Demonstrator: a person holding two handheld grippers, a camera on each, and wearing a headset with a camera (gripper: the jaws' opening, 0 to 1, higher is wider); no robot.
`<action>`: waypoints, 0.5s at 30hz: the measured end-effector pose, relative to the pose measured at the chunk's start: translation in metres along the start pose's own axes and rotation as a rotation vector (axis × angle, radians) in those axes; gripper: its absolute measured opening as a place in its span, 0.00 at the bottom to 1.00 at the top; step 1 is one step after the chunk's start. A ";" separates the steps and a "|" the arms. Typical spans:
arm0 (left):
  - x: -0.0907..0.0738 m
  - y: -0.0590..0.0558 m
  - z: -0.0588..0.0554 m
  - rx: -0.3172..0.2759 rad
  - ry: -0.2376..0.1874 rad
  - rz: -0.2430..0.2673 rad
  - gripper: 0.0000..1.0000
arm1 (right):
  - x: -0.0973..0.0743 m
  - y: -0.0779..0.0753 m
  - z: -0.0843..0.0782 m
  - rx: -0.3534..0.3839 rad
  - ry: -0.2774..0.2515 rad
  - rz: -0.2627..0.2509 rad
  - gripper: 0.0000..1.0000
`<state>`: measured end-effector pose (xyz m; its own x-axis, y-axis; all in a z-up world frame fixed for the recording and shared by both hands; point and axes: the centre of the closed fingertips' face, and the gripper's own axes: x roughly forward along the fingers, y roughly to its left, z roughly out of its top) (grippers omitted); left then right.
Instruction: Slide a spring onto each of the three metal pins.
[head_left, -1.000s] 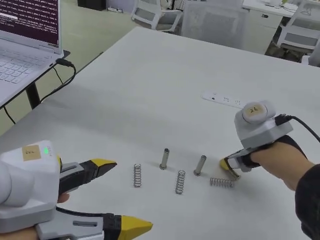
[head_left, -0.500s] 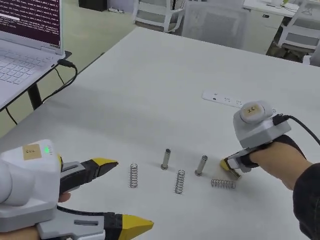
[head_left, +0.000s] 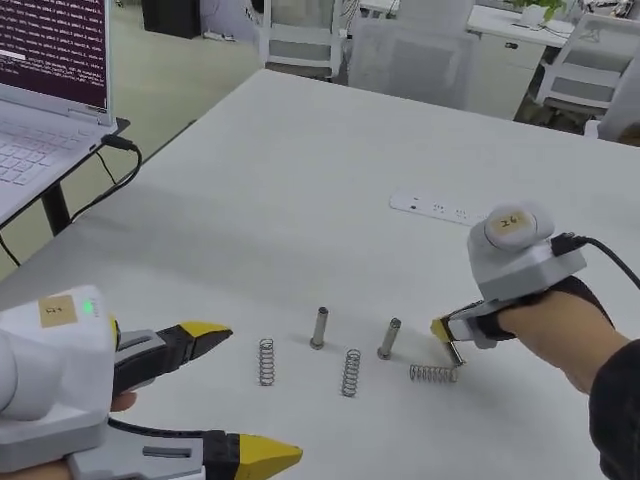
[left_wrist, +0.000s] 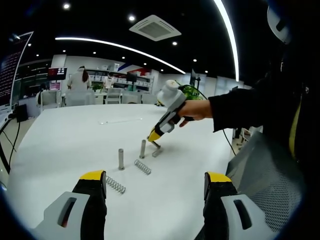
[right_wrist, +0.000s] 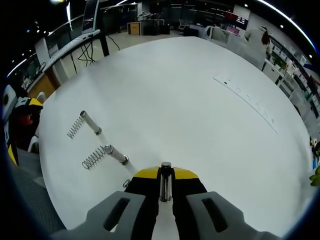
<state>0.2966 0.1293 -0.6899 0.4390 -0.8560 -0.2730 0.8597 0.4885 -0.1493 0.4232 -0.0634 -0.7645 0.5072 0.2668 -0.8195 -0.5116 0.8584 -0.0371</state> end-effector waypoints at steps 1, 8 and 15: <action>0.000 0.000 0.000 0.001 0.000 -0.001 0.77 | -0.001 0.000 0.000 0.000 -0.007 -0.001 0.05; -0.001 -0.006 0.002 0.013 0.003 -0.007 0.77 | -0.010 0.002 -0.008 0.019 -0.037 0.003 0.05; -0.001 -0.010 0.003 0.019 0.005 -0.012 0.77 | -0.013 0.005 -0.008 0.017 -0.085 0.003 0.05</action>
<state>0.2883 0.1248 -0.6854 0.4273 -0.8609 -0.2763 0.8698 0.4748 -0.1342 0.4087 -0.0663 -0.7587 0.5629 0.3048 -0.7683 -0.5018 0.8646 -0.0246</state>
